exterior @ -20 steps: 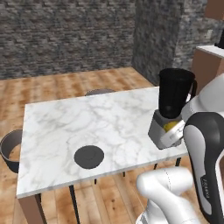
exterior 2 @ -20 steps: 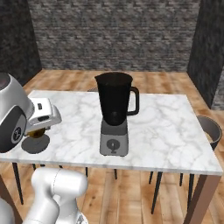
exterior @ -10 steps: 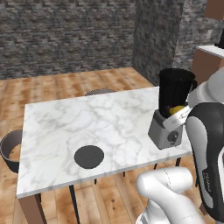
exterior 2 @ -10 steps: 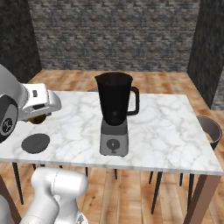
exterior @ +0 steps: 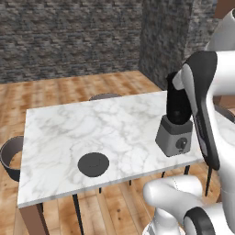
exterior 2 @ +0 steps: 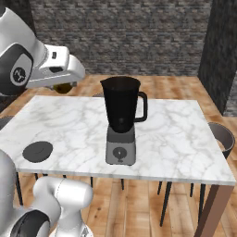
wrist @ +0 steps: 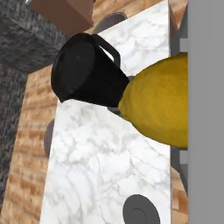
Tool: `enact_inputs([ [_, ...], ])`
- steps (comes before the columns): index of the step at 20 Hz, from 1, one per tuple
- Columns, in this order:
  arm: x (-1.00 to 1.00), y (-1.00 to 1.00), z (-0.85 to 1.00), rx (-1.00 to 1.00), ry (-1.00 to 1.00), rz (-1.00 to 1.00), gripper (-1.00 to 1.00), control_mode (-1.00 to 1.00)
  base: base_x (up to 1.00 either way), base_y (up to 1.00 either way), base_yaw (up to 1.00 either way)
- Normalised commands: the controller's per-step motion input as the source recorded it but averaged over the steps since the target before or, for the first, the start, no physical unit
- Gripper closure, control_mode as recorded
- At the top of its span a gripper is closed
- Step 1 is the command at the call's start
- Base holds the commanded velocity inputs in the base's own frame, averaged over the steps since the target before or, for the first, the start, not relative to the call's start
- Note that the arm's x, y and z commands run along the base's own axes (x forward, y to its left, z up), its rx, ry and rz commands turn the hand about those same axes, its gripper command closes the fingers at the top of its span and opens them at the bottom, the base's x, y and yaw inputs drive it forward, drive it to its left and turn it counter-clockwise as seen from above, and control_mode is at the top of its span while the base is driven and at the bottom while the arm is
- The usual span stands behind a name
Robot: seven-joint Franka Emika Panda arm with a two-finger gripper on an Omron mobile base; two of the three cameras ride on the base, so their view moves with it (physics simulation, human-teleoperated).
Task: Grab the garlic and lemon from the fridge, place them in the blender, close the lid, and turn on the blender to create a marinade.
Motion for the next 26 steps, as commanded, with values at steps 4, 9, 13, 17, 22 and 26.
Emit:
enact_inputs([
  [4, 0.72, -0.65, -0.01, 0.06, 0.00, -0.03, 1.00, -1.00, 0.00, 0.00, 0.00],
  [9, 0.59, -0.67, 0.00, 0.10, 0.00, 0.00, 1.00, -1.00, 0.00, 0.00, 0.00],
  [13, 0.63, -0.18, -0.32, 0.08, 0.07, 0.00, 1.00, -1.00, 0.00, 0.00, 0.00],
  [17, 0.57, 0.00, -0.68, 0.04, 0.13, 0.02, 1.00, -1.00, 0.00, 0.00, 0.00],
  [22, 0.37, 0.00, -0.59, 0.01, 0.07, 0.02, 1.00, -1.00, 0.00, 0.00, 0.00],
  [26, 0.09, 0.00, -0.64, 0.00, 0.01, 0.02, 1.00, -1.00, 0.00, 0.00, 0.00],
])
